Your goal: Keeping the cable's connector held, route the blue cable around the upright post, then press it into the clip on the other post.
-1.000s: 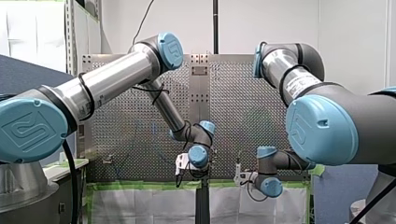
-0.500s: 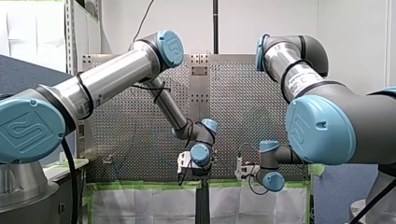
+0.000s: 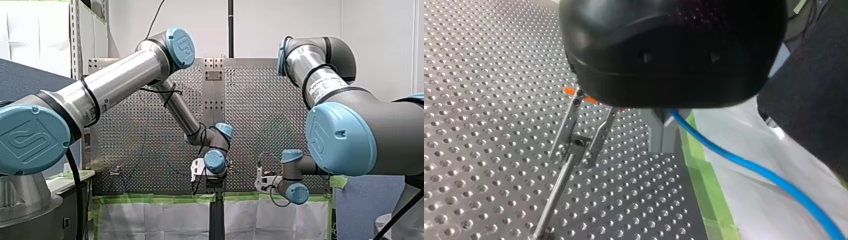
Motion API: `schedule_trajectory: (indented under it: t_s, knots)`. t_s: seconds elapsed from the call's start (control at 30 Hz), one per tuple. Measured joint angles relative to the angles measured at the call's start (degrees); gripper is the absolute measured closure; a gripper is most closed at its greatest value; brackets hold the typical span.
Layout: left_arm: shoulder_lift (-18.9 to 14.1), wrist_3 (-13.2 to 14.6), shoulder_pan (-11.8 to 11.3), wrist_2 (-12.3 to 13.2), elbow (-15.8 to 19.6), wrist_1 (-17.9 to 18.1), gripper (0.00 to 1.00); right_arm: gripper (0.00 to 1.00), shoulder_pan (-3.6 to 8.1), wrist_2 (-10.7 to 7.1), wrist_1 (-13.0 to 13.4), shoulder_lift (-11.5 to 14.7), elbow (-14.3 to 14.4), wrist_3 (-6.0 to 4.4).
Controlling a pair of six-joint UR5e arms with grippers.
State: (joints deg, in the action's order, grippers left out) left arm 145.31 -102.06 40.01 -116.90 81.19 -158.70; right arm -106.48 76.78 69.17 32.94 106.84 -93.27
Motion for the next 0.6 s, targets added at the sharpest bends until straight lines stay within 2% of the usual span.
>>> schedule_trajectory:
  t_s: [0.3,0.6]
  knots:
    - [0.00,-0.21,-0.55,2.21,0.00,1.20,1.00,1.00,0.60,-0.91,0.96,0.07,-0.11,-0.24]
    - [-0.01,-0.23,-1.33,3.63,0.00,5.00,1.00,1.00,0.69,-0.80,1.06,0.07,-1.14,-1.01]
